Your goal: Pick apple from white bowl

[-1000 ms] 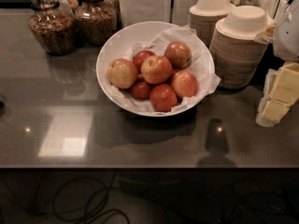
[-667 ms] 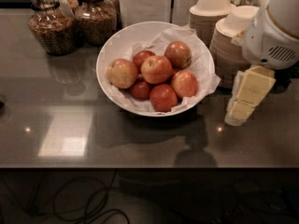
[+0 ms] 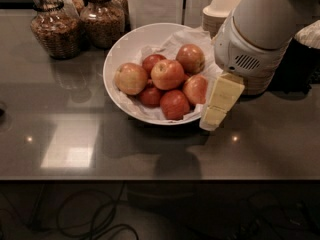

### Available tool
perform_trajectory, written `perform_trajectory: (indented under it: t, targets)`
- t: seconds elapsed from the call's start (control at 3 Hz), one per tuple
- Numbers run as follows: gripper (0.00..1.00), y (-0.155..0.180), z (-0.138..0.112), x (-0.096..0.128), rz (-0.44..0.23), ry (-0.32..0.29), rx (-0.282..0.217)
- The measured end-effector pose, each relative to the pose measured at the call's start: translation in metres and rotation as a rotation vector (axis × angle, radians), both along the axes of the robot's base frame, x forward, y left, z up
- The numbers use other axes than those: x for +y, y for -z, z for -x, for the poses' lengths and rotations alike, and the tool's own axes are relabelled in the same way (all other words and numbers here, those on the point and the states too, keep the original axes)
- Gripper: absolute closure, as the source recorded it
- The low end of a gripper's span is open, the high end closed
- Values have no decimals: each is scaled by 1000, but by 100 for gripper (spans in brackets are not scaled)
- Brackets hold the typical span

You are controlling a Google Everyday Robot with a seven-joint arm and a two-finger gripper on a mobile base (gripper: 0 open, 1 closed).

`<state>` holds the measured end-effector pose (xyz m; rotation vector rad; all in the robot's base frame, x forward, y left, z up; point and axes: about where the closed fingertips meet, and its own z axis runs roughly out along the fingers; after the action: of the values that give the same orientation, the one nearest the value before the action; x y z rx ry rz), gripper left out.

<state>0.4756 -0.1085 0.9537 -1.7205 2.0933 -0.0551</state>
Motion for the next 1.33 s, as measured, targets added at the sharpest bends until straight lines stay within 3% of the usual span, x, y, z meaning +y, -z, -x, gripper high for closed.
perform_trajectory:
  t: [0.33, 0.67, 1.33]
  targets:
    - [0, 5, -12, 0, -48, -20, -15]
    - [0, 3, -32, 14, -117, -92, -43]
    - [4, 8, -54, 28, -176, -180, -70]
